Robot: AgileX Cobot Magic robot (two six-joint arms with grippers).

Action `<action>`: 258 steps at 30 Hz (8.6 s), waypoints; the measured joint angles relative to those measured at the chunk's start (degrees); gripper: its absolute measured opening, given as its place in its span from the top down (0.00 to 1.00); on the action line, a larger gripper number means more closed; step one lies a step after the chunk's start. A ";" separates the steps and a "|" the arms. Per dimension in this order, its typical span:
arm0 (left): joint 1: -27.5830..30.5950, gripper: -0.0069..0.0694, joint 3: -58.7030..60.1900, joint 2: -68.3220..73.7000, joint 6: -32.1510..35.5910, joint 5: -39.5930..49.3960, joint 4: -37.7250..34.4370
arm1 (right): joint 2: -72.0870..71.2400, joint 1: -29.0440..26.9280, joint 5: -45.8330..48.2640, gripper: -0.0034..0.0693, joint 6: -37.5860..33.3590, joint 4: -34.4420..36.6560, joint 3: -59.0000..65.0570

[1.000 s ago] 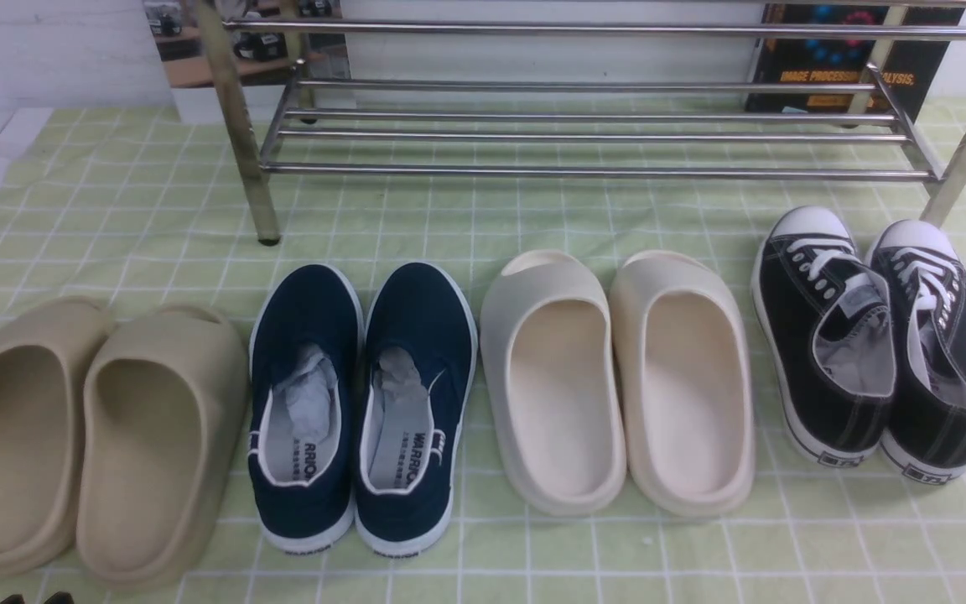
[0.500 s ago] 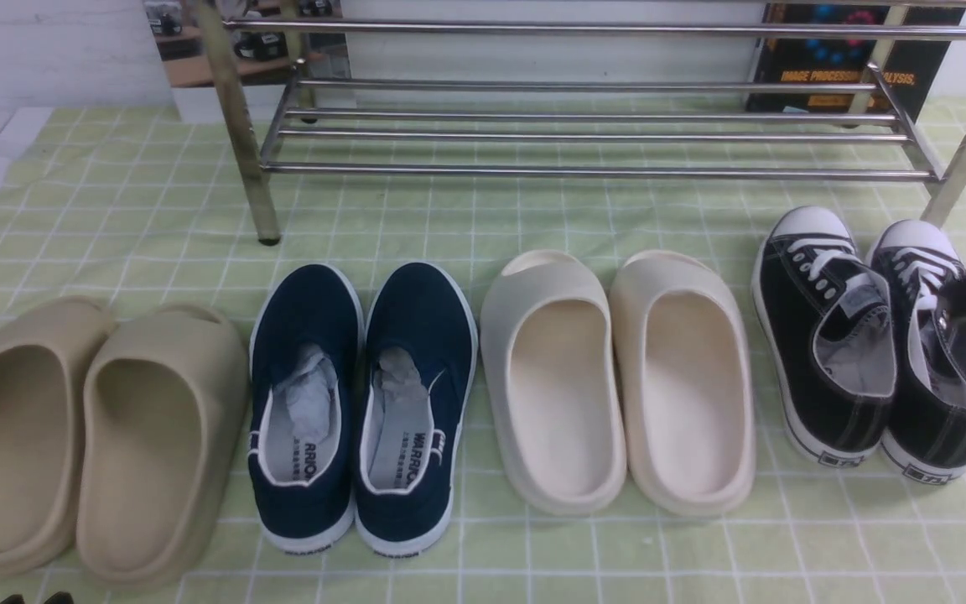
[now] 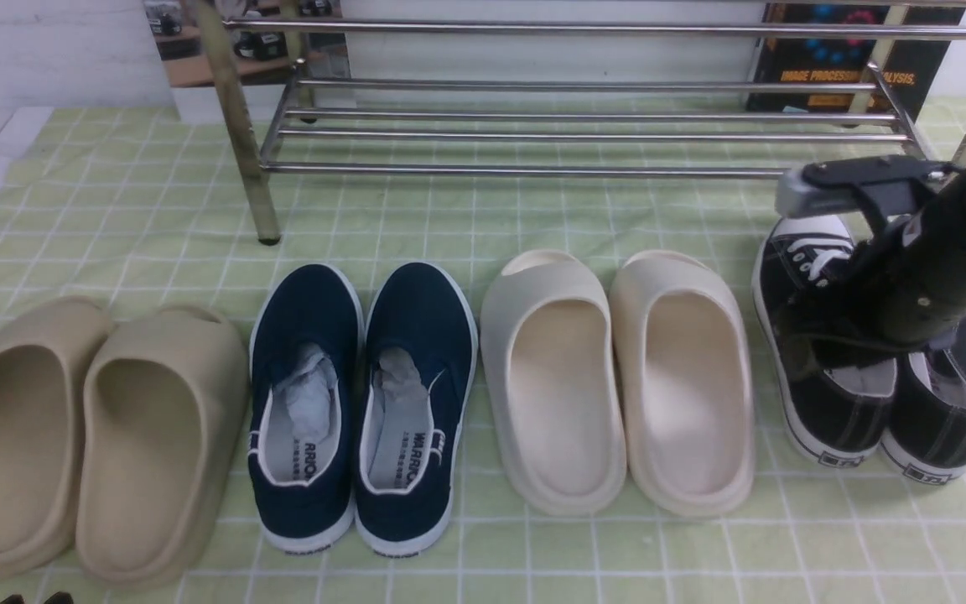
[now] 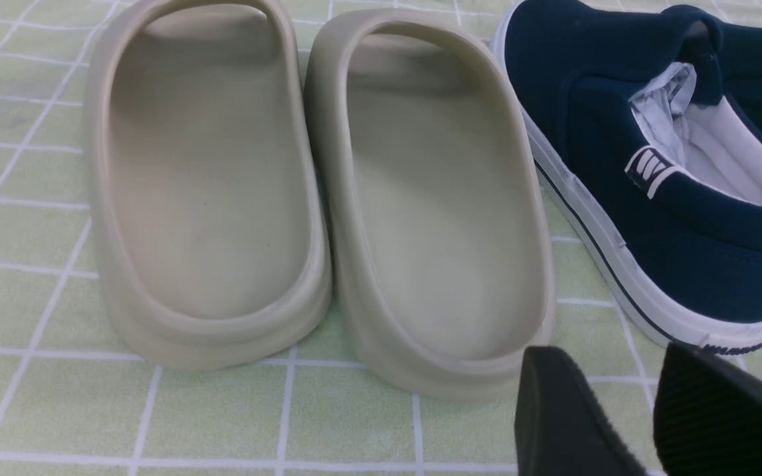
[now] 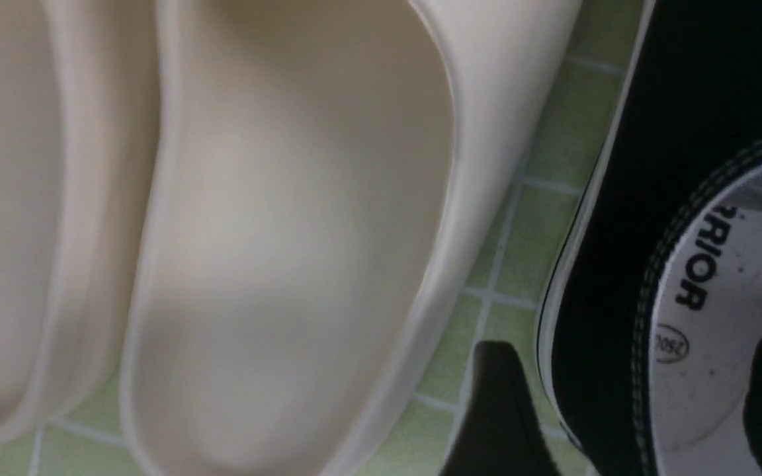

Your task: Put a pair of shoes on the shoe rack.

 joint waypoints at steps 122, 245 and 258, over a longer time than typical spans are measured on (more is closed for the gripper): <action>0.00 0.60 0.00 0.00 0.00 0.00 0.00 | 24.01 -9.12 22.20 0.94 1.93 -10.79 -48.19; 0.00 0.60 0.00 -0.04 0.00 0.00 0.05 | -96.26 -13.04 -27.04 0.92 3.28 -7.98 67.55; 0.00 0.60 0.00 -0.04 0.00 0.00 0.05 | -96.26 -13.04 -21.60 0.92 4.99 -7.60 67.07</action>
